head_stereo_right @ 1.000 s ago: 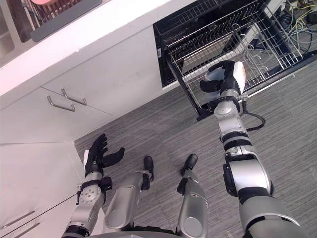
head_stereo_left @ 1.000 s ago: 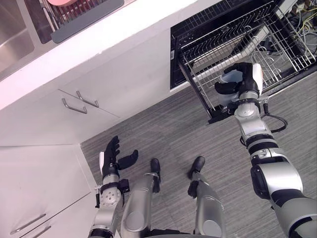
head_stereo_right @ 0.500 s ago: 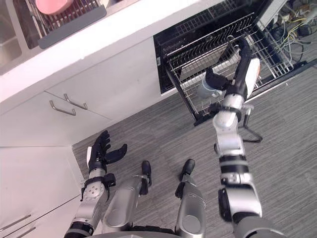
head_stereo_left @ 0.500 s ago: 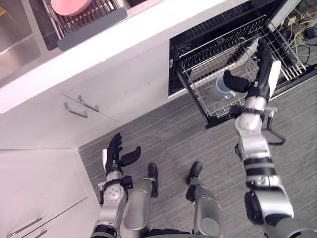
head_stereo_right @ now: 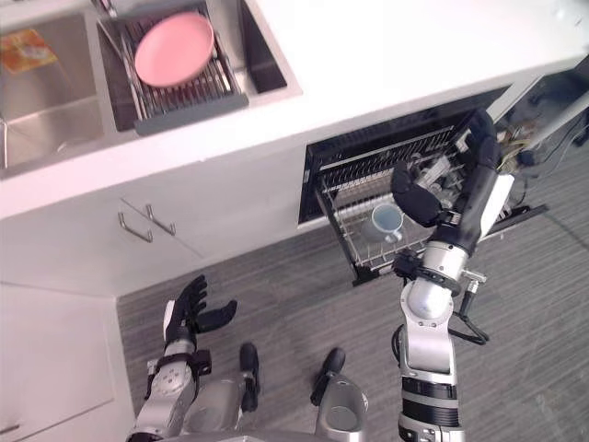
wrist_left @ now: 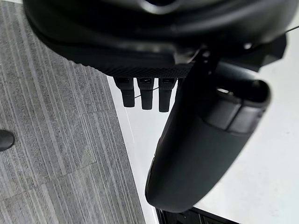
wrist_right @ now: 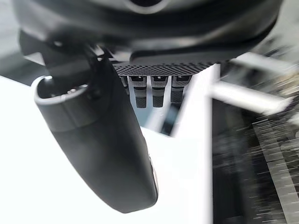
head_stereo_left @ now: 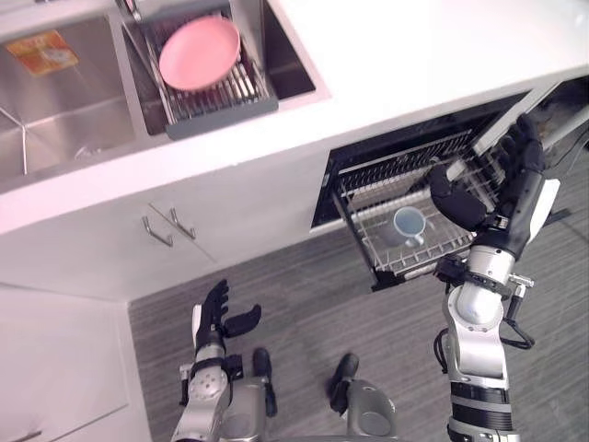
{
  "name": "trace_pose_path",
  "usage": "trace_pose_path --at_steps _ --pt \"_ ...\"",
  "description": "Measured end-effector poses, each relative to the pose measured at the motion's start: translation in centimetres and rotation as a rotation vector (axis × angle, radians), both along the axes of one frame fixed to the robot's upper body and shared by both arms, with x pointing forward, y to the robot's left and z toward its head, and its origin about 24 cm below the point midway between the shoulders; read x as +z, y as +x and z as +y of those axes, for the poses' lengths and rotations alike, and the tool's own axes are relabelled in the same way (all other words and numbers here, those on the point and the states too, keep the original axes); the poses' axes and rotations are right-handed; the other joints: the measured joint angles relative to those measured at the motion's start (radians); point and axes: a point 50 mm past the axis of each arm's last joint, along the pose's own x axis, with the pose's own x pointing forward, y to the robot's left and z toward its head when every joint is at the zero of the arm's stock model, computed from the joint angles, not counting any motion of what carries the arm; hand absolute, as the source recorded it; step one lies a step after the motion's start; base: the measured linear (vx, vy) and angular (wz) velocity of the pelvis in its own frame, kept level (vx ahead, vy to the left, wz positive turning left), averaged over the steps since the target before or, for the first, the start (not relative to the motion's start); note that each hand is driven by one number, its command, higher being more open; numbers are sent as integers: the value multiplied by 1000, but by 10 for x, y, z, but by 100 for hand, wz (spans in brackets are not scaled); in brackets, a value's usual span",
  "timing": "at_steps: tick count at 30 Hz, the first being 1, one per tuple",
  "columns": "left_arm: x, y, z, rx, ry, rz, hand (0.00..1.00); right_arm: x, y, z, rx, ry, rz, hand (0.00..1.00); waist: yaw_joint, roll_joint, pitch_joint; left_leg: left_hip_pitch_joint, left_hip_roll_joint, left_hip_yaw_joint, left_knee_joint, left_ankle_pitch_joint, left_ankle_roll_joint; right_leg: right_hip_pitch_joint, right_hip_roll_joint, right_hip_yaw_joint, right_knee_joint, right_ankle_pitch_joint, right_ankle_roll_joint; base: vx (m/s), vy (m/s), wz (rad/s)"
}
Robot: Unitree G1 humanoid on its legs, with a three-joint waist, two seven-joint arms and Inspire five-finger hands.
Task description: Walk over to the sink, pick up the cup, carry it to the dishwasher, place the cup inside the dishwasher, then close the dishwasher door
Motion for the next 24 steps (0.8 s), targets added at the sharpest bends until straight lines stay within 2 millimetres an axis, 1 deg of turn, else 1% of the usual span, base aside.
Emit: trace_pose_path --at_steps 1,2,3,4,5,6,7,8,9,10,11,12,13,14,15,16,17,18,19,20,21,22,23,24 --pt "-4 -8 1 -6 5 26 90 -1 1 5 31 -24 12 90 -1 -5 -17 20 -12 1 -1 -10 15 -31 -26 45 94 1 -7 90 109 7" --pt "-8 -13 2 -9 8 47 90 -3 4 8 51 -59 30 90 0 -14 -31 40 -28 -10 -7 -16 25 -59 -38 115 168 13 -25 89 95 16" --pt "-9 -14 4 -12 11 56 90 -4 5 9 59 -82 40 90 0 -17 -34 53 -35 -22 -15 -16 29 -72 -39 154 205 25 -41 153 79 42" --pt "-9 -15 5 -21 18 61 90 -9 11 9 75 -137 76 90 -6 -16 -37 86 -46 -61 -31 0 56 -127 -38 237 313 58 -81 156 38 48" --pt "-9 -16 4 -31 21 63 90 -12 12 8 81 -151 96 90 -10 -9 -41 87 -42 -75 -35 -1 61 -143 -19 263 329 21 -51 210 2 66" --pt "-9 -15 8 -38 39 65 90 -16 17 9 102 -182 125 90 -10 -6 -52 86 -31 -104 -42 -5 65 -166 44 299 297 -52 -39 156 -36 52" --pt "-8 -14 10 -39 45 62 90 -15 20 9 110 -198 131 90 -12 -10 -55 86 -29 -120 -46 -4 64 -177 73 313 268 -71 -41 192 -78 73" --pt "-9 -11 11 -42 50 63 90 -12 24 7 120 -237 135 90 -16 -7 -55 87 -29 -151 -53 2 54 -198 122 331 196 -82 -43 199 -113 87" --pt "-10 -10 11 -44 49 71 90 -7 29 4 124 -286 134 90 -22 -4 -56 90 -31 -183 -57 3 48 -214 160 340 112 -79 -41 211 -134 91" --pt "-12 -10 10 -45 49 78 90 -5 31 2 126 -312 135 90 -23 -3 -59 91 -34 -199 -57 -1 41 -218 176 347 68 -74 -39 240 -171 100" --pt "-14 -11 10 -48 49 90 90 1 32 -3 121 -356 131 90 -25 -8 -66 90 -47 -237 -45 -16 16 -214 192 365 -27 -43 -37 272 -223 124" --pt "-18 -13 11 -51 52 112 90 5 32 -10 109 -400 132 90 -40 -5 -74 79 -53 -274 0 -56 -27 -197 190 368 -46 35 -16 279 -242 121" --pt "-20 -13 6 -50 39 123 90 6 33 -12 109 -423 141 90 -37 22 -86 60 -31 -278 30 -77 -55 -192 199 341 -40 32 -19 348 -264 107" --pt "-23 -18 -1 -59 19 135 90 10 33 -18 105 -470 150 90 -30 69 -107 21 18 -247 98 -108 -103 -163 227 294 -64 11 -37 287 -191 56" --pt "-24 -18 -3 -66 15 137 90 11 33 -20 101 -484 154 90 -29 78 -106 15 36 -225 127 -113 -114 -142 234 276 -74 3 -45 331 -211 59" --pt "-25 -19 -6 -75 9 141 90 10 34 -23 97 -496 169 90 -27 87 -104 6 67 -187 187 -120 -125 -97 250 252 -97 -3 -51 206 -150 43" --pt "-25 -21 -7 -83 7 146 90 6 35 -25 93 -498 188 90 -26 89 -103 -9 99 -148 269 -122 -132 -48 267 235 -126 -7 -58 220 -169 42" --pt "-27 -23 -10 -99 1 152 90 5 36 -25 92 -506 197 90 -19 88 -102 -41 140 -102 386 -120 -138 15 286 219 -165 -12 -65 170 -127 31" --pt "-28 -24 -13 -117 -1 155 90 8 38 -22 100 -525 187 90 -19 87 -101 -65 167 -67 461 -126 -129 55 292 212 -192 -12 -66 149 -91 18" --pt "-28 -25 -14 -126 1 159 90 10 39 -19 107 -534 177 90 -20 86 -102 -76 174 -54 469 -131 -120 66 291 212 -202 -12 -66 114 -15 4" --pt "-28 -24 -16 -138 -3 157 90 15 41 -15 118 -548 153 90 -19 86 -102 -106 180 -42 420 -139 -96 76 286 214 -220 -8 -58 77 35 -1" --pt "-28 -23 -16 -142 -1 154 90 16 41 -15 120 -550 146 90 -20 86 -102 -115 180 -40 368 -135 -90 76 284 214 -228 -3 -51 85 95 -1" --pt "-27 -23 -17 -144 -2 152 90 17 41 -14 121 -556 146 90 -19 96 -105 -115 178 -43 220 -66 -86 75 289 214 -238 4 -39 73 108 -1" --pt "-28 -23 -15 -145 1 155 90 15 42 -14 125 -554 151 90 -16 93 -106 -114 175 -38 196 -38 -83 77 289 222 -244 8 -29 111 160 4"
